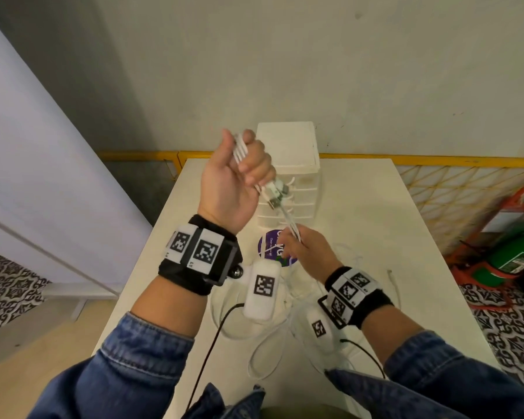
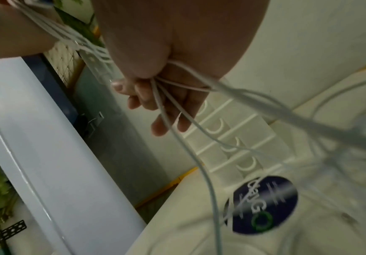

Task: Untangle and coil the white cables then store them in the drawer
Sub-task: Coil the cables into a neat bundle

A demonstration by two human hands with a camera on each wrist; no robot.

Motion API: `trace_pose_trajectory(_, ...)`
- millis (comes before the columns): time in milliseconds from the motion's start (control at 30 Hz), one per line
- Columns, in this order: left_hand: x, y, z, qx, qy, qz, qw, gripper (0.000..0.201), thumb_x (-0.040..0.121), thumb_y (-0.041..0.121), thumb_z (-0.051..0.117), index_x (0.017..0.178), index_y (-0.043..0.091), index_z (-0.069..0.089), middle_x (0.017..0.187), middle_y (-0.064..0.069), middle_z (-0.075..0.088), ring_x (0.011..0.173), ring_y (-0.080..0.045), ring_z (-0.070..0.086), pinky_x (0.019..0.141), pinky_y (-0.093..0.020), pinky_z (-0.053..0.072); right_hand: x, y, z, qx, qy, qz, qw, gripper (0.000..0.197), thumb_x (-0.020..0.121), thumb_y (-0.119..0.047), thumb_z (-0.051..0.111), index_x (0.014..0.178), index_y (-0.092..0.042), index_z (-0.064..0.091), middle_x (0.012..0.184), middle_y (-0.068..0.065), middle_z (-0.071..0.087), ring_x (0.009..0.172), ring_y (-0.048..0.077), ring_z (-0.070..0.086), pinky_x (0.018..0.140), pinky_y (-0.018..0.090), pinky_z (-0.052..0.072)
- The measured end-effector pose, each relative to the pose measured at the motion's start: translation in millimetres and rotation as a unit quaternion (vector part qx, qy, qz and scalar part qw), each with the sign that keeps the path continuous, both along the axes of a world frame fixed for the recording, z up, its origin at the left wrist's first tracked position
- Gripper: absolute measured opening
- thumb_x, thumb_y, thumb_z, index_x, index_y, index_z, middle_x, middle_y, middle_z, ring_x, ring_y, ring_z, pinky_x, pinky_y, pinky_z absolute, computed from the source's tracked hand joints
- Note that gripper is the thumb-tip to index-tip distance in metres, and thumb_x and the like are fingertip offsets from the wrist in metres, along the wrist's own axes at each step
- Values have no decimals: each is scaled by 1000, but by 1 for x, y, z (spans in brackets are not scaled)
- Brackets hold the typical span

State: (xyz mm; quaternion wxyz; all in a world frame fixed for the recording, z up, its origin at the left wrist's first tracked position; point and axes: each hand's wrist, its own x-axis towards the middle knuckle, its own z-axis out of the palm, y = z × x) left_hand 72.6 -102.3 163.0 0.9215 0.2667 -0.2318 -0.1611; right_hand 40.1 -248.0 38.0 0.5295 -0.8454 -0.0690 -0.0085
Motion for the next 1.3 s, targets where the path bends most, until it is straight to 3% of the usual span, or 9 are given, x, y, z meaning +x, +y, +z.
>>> trace_pose_trajectory(200,14,26,2,4,15,238,971,41,101,40,18,82,14,43,54,6,41,48,-10,36,55,-23,35,-13,-1,-6,77,-4,25,997,12,92,-16,52,89,-24,61,53,-21,58,48,0,49,52,17,43)
trace_pose_trajectory(333,20,34,-10,131,21,349,928,33,101,27,22,80,16,44,53,5,42,48,-12,37,53,-25,34,-17,4,1,29,-1,84,996,19,93,-19,51,101,-15,68,69,-33,65,71,-13,56,68,6,38)
trace_pose_trajectory(467,18,32,-40,542,-152,386,731,34,101,22,33,72,14,49,61,2,45,54,-7,44,55,-26,35,-20,3,13,-8,-58,83,995,20,89,-27,53,84,-20,71,68,-21,68,64,0,56,65,15,41)
trace_pose_trajectory(533,13,31,-54,645,-149,265,701,32,100,29,35,77,15,53,65,0,51,57,-14,49,58,-32,43,-19,-2,23,-22,-104,71,992,19,89,-23,52,82,-20,69,65,-26,63,64,-1,56,63,14,40)
trace_pose_trajectory(700,-1,17,-71,689,-139,68,708,45,99,39,33,81,5,55,58,-2,50,45,-8,45,51,-25,35,-9,-20,41,-58,-208,25,976,22,87,-35,48,88,-22,66,84,1,71,78,14,63,72,32,49)
trace_pose_trajectory(867,-4,9,-69,666,-160,-4,728,51,100,35,31,63,9,55,63,-13,55,50,-15,45,52,-23,36,-6,-30,46,-74,-244,32,966,23,89,-30,50,91,-16,67,86,-9,67,80,5,60,73,22,48)
trace_pose_trajectory(1000,-15,2,-67,540,-59,-106,833,59,96,53,24,61,9,43,44,-1,39,40,-16,33,42,-22,29,5,-39,45,-67,-262,4,963,18,88,-32,52,88,-20,66,87,-14,64,82,3,60,74,23,48)
trace_pose_trajectory(1167,-22,-6,-57,463,-28,-129,876,47,88,56,35,63,16,42,42,5,29,32,-9,23,35,-16,21,11,-38,34,-55,-239,8,970,27,90,-36,42,101,-20,62,92,-19,62,85,3,61,78,19,45)
trace_pose_trajectory(1300,-24,-11,-44,336,7,-179,925,43,92,47,34,61,19,44,38,10,32,27,-4,21,32,-13,14,5,-24,14,-58,-173,2,983,34,89,-48,24,102,-27,47,61,-11,57,56,5,54,57,23,42)
